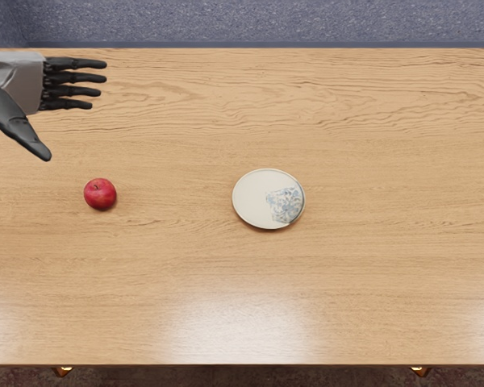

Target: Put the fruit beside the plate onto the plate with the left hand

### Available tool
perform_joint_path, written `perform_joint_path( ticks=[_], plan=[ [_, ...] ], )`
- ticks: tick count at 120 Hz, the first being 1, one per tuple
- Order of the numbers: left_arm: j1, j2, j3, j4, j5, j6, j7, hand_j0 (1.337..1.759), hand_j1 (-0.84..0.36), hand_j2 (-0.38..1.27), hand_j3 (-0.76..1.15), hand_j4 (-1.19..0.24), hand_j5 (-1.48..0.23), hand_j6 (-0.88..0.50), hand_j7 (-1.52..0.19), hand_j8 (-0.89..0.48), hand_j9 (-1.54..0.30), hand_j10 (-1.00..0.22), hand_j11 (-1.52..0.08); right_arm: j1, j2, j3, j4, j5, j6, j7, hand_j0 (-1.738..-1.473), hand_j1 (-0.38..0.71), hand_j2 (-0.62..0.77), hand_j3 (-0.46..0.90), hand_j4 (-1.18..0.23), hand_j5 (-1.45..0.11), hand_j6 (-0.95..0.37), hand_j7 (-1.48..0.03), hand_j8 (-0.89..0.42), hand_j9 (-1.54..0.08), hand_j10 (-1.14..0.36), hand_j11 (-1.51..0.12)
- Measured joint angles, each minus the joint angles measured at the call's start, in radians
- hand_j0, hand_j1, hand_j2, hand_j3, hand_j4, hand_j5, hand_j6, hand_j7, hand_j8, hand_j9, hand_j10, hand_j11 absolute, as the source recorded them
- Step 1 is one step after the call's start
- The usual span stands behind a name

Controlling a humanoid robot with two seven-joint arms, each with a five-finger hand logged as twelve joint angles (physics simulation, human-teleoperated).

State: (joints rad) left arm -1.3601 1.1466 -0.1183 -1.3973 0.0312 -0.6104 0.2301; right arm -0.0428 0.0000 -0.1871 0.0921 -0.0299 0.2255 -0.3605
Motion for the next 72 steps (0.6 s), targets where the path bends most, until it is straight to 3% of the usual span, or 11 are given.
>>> perform_joint_path(
  ticks=[27,41,49,56,63,72],
  plan=[
    [0.000,-0.005,0.002,0.020,0.001,-0.001,0.005,1.658,0.34,0.00,0.00,-0.01,-0.01,-0.01,-0.01,-0.01,-0.01,-0.01,-0.01,0.001,0.000,0.000,0.000,0.001,0.000,0.000,-1.658,-0.35,0.00,0.00,0.00,0.00,0.00,0.00,0.00,0.00,0.00,0.00],
    [-0.003,-0.013,0.019,0.045,0.051,-0.001,0.030,1.658,0.34,0.00,0.00,-0.01,-0.01,-0.01,-0.01,-0.01,-0.01,-0.01,-0.01,0.001,0.000,0.000,0.000,0.001,0.000,0.000,-1.658,-0.35,0.00,0.00,0.00,0.00,0.00,0.00,0.00,0.00,0.00,0.00],
    [-0.090,-0.013,0.085,0.052,0.065,-0.001,0.036,1.658,0.34,0.00,0.00,-0.01,-0.01,-0.01,-0.01,-0.01,-0.01,-0.01,-0.01,0.001,0.000,0.000,0.000,0.001,0.000,0.000,-1.658,-0.35,0.00,0.00,0.00,0.00,0.00,0.00,0.00,0.00,0.00,0.00],
    [-0.240,-0.021,0.193,0.055,0.072,-0.001,0.039,1.658,0.34,0.00,0.00,-0.01,-0.01,-0.01,-0.01,-0.01,-0.01,-0.01,-0.01,0.001,0.000,0.000,0.000,0.001,0.000,0.000,-1.658,-0.35,0.00,0.00,0.00,0.00,0.00,0.00,0.00,0.00,0.00,0.00],
    [-0.368,-0.110,0.342,0.054,0.076,0.022,0.041,1.658,0.34,0.00,0.00,-0.01,-0.01,-0.01,-0.01,-0.01,-0.01,-0.01,-0.01,0.001,0.000,0.000,0.000,0.001,0.000,0.000,-1.658,-0.35,0.00,0.00,0.00,0.00,0.00,0.00,0.00,0.00,0.00,0.00],
    [-0.402,-0.257,0.521,0.047,0.080,0.144,0.042,1.658,0.34,0.00,0.00,-0.01,-0.01,-0.01,-0.01,-0.01,-0.01,-0.01,-0.01,0.001,0.000,0.000,0.000,0.001,0.000,0.000,-1.658,-0.35,0.00,0.00,0.00,0.00,0.00,0.00,0.00,0.00,0.00,0.00]
  ],
)
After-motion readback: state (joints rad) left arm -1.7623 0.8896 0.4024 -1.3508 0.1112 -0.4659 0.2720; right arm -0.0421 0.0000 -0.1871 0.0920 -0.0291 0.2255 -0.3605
